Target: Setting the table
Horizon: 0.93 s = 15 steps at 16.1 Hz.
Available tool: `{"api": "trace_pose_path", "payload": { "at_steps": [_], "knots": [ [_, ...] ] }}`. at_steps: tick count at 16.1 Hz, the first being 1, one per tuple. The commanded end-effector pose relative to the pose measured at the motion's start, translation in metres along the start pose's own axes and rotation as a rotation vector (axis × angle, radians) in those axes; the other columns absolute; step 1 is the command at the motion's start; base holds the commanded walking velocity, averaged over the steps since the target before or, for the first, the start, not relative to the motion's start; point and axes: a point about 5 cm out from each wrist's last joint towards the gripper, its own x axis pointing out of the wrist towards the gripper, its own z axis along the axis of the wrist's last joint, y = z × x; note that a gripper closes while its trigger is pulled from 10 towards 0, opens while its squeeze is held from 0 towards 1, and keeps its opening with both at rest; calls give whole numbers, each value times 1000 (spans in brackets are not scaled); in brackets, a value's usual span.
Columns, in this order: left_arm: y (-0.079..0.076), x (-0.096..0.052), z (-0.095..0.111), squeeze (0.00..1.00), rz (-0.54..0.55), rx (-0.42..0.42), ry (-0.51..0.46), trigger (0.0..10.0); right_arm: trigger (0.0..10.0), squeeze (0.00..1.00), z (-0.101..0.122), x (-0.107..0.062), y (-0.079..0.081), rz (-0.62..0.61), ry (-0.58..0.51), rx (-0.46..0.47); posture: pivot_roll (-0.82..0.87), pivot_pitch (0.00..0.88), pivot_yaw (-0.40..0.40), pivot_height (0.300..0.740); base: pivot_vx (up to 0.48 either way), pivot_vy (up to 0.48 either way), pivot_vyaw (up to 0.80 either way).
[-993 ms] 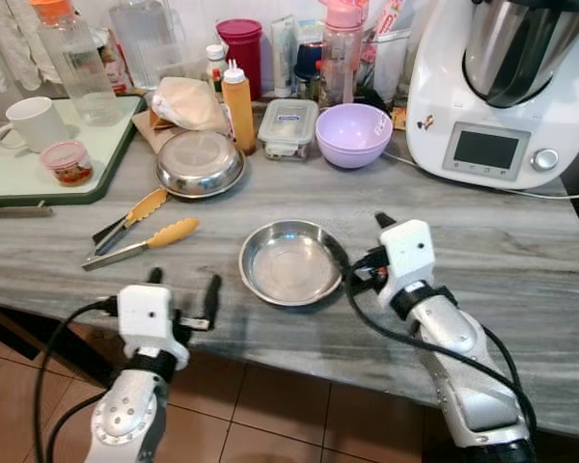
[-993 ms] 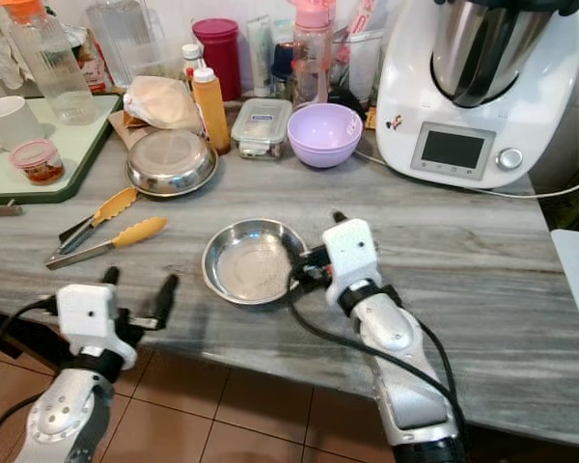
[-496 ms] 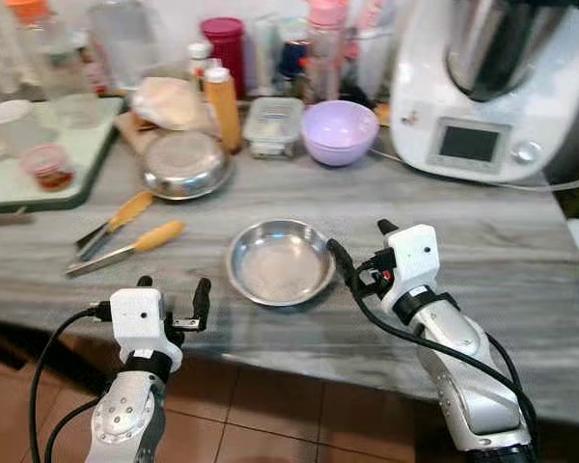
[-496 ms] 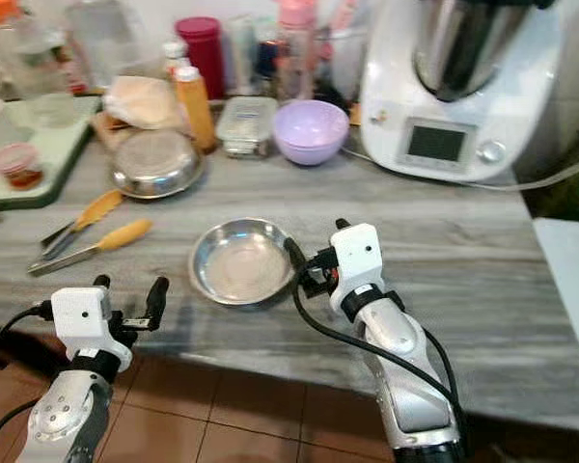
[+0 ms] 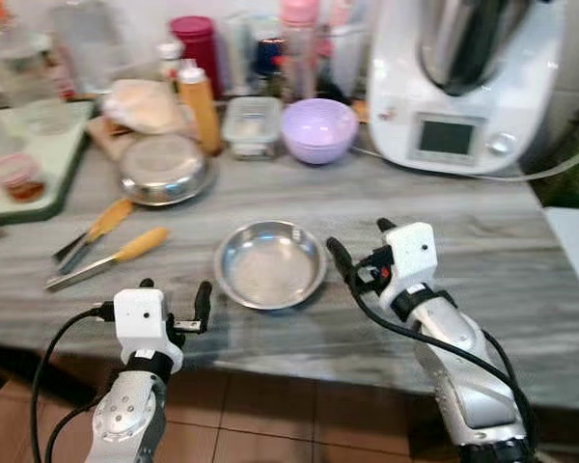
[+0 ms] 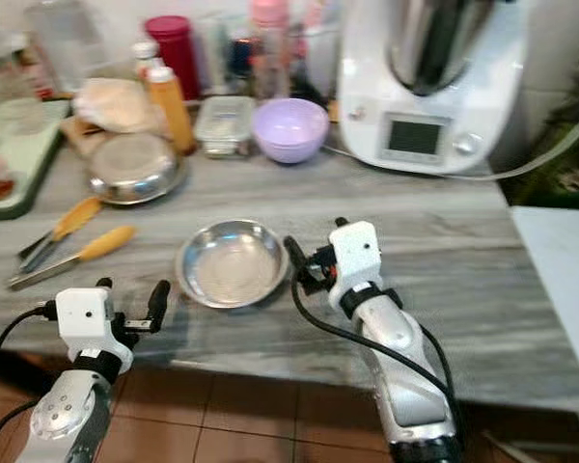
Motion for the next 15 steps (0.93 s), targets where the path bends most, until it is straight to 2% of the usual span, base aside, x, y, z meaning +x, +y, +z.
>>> {"api": "trace_pose_path", "payload": {
  "at_steps": [1, 4, 6, 9, 11, 15],
  "knots": [
    [0, -1, -2, 0, -8, 9, 18, 10000, 10000, 0, -4, 2, -4, -38, 26, -7, -102, 84, 42, 740, 0, 0, 0],
    [1, 0, -2, 0, -8, 12, 21, 10000, 10000, 0, -4, 3, -5, -63, 18, -16, -103, 81, 44, 740, -160, 0, 0],
    [1, 1, -2, 0, -8, 13, 24, 10000, 10000, 0, -5, 4, -4, -69, 14, 48, -101, 81, 45, 740, -253, 0, 0],
    [1, 1, -3, 0, -6, 14, 27, 10000, 10000, 0, -7, 6, -4, -80, 23, 77, -99, 82, 45, 740, -270, 0, 0],
    [1, 0, -3, 0, -7, 17, 30, 10000, 10000, 0, -9, 6, -2, -73, 44, 44, -98, 84, 44, 740, -298, 0, 0],
    [1, 0, -3, 0, -9, 21, 35, 10000, 10000, 0, -10, 7, -2, -60, 41, 61, -97, 84, 47, 740, -301, 0, 0]
  ]
}}
